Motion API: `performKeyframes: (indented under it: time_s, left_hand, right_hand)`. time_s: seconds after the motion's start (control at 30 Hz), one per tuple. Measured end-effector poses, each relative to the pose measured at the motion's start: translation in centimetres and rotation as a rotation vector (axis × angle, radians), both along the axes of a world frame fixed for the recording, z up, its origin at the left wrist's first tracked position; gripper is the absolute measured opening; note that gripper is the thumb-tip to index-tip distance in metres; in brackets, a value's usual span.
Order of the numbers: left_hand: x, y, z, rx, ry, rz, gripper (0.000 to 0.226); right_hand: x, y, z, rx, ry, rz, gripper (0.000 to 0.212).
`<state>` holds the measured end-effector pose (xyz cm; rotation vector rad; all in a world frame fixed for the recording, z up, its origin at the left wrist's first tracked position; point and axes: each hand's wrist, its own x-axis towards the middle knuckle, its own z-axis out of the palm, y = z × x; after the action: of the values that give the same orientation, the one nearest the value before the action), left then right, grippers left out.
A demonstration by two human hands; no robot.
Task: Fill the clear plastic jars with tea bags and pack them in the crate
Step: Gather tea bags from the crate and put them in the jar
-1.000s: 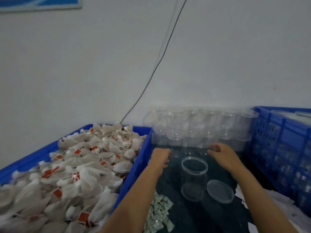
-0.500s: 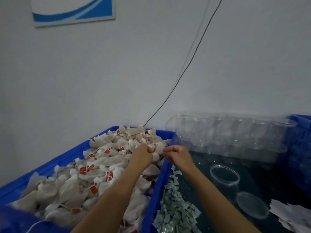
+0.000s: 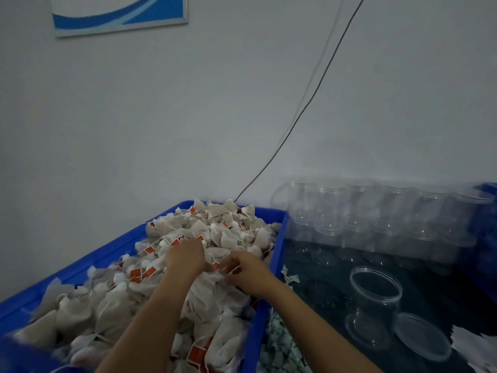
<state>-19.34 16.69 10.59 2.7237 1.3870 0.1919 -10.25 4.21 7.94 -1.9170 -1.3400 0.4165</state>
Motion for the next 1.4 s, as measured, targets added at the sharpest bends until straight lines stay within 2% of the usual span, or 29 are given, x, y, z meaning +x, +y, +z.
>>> performKeyframes:
  time_s: [0.1,0.17,0.27,0.33,0.4,0.47,0.53,0.6,0.63,0.67,0.73,0.83,1.03,1.1,1.23,1.37,1.4]
  left_hand:
    - [-0.1,0.1,-0.1,-0.096,-0.133,0.013,0.029]
    - [-0.3,0.4,-0.3,-0.196,-0.258,0.008,0.023]
    - [-0.8,0.5,-0.7,-0.337,-0.57,-0.013,0.01]
    - [-0.9,0.1,-0.4,-0.482,-0.816,0.013,0.003]
    - [-0.8,-0.4,0.1,-0.606,-1.005,0.025,0.007]
    - [-0.9,-0.4,0.7,-0.625,-1.075,-0.008,0.011]
    - [-1.4,0.0,0.8,-0.487,-1.01,-0.047,0.012]
    - [-2.1,0.9,0.5,-0.134,-0.727,-0.056,0.017]
    - [-2.4,1.1,0.3,-0.01,-0.582,-0.054,0.021]
    - [-2.8,1.3,0.2,0.03,-0.469,-0.056,0.024]
    - [-3.1,1.8,-0.3,-0.048,-0.321,-0.083,0.029]
    - [-3.4,2.2,-0.8,-0.156,-0.196,-0.13,0.039]
    - [-3.1,2.9,-2.0,-0.068,-0.091,-0.073,0.053]
    - [-3.0,2.8,-2.2,-0.066,-0.096,-0.078,0.048]
    - [-3.0,2.4,-1.7,-0.006,-0.24,-0.082,0.015]
    - [-2.7,1.5,-0.9,0.068,-0.607,-0.162,0.009]
    - [-2.6,1.3,-0.6,0.11,-0.643,-0.216,0.011]
  right_hand:
    - [-0.9,0.6,0.0,-0.009,0.024,0.071,0.036]
    - [-1.2,0.8,0.0,0.023,0.038,0.092,0.037]
    - [-1.2,1.2,0.1,0.107,0.036,0.08,0.037]
    - [-1.3,1.6,0.2,0.204,0.1,0.025,0.028]
    - [-1.2,2.0,0.0,0.298,0.121,-0.059,0.017]
    - [-1.1,2.4,-0.2,0.345,0.183,-0.106,0.015]
    - [-0.9,2.6,-0.3,0.342,0.273,-0.146,0.013]
    - [-0.6,2.7,-0.4,0.336,0.372,-0.19,0.012]
    - [-0.4,2.8,-0.3,0.327,0.416,-0.215,0.011]
    - [-0.3,2.8,-0.3,0.316,0.45,-0.235,0.009]
    - [-0.2,2.8,-0.3,0.305,0.479,-0.256,0.005]
    - [-0.1,2.7,-0.3,0.271,0.444,-0.277,0.011]
    - [0.1,2.8,-0.2,0.322,0.404,-0.395,0.028]
    - [0.3,2.7,0.0,0.351,0.455,-0.435,0.033]
    - [0.2,2.2,0.5,0.342,0.571,-0.377,0.035]
    - [-0.1,1.7,0.6,0.358,0.578,-0.251,0.035]
    - [-0.2,1.6,0.5,0.383,0.581,-0.206,0.033]
